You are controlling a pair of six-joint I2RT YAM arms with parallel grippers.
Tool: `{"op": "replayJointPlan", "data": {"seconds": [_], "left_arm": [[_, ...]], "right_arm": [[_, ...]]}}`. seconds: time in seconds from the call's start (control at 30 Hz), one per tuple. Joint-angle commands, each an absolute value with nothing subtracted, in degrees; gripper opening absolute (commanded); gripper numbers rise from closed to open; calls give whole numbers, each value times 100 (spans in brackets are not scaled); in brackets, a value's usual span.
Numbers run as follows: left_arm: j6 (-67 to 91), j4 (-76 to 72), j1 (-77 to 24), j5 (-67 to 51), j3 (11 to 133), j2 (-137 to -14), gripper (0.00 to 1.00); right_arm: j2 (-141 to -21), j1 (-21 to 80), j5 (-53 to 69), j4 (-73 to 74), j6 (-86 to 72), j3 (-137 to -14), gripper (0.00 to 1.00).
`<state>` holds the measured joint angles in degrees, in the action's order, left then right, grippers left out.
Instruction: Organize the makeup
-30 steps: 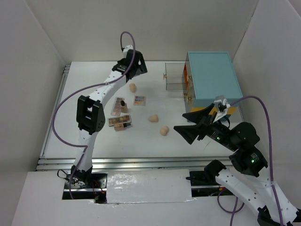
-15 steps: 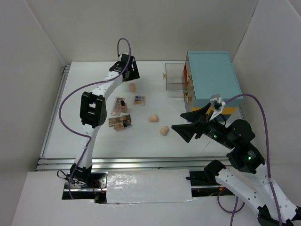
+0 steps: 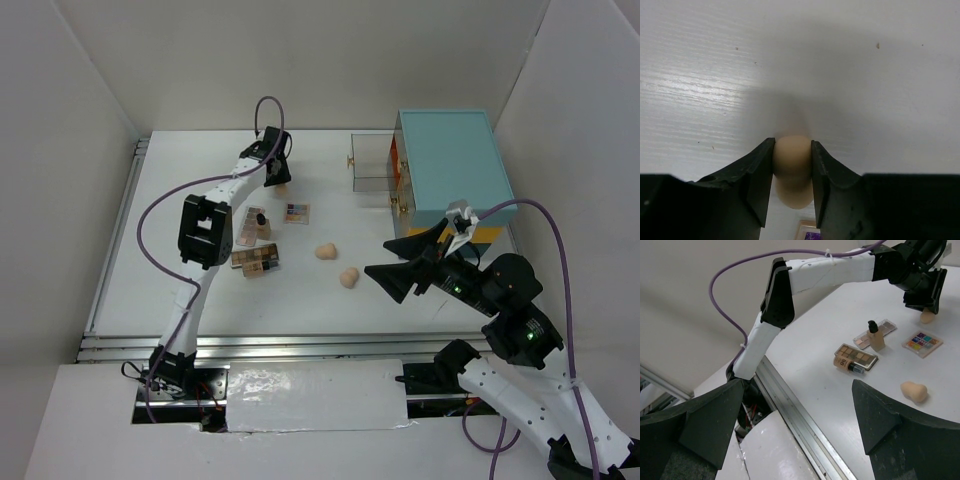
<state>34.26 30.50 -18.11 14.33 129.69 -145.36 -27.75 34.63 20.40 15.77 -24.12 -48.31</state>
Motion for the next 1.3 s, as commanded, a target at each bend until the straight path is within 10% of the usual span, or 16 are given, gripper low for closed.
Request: {"op": "replayJointPlan", "data": {"seconds": [0.0,0.27,0.93,1.27], "left_arm": [[3489,2980,-1872,1564,12824,-14423,44],[3358,2426,-2065,1152,12594,-13598,30],[3603,519,-3216,-281,13102,-13112,42],[3753,-220,-3252,-580,13394,-13667,99]], "right_arm": [[-2760,3516,2092,1248,-2320,-4799,96],[-2812,3516,2066,1265,-2312,-4808,96],[-2769,3516,2039,1160,-2338,-4755,95],[-2725,3516,2065,1178,-2320,-4737,95]]}}
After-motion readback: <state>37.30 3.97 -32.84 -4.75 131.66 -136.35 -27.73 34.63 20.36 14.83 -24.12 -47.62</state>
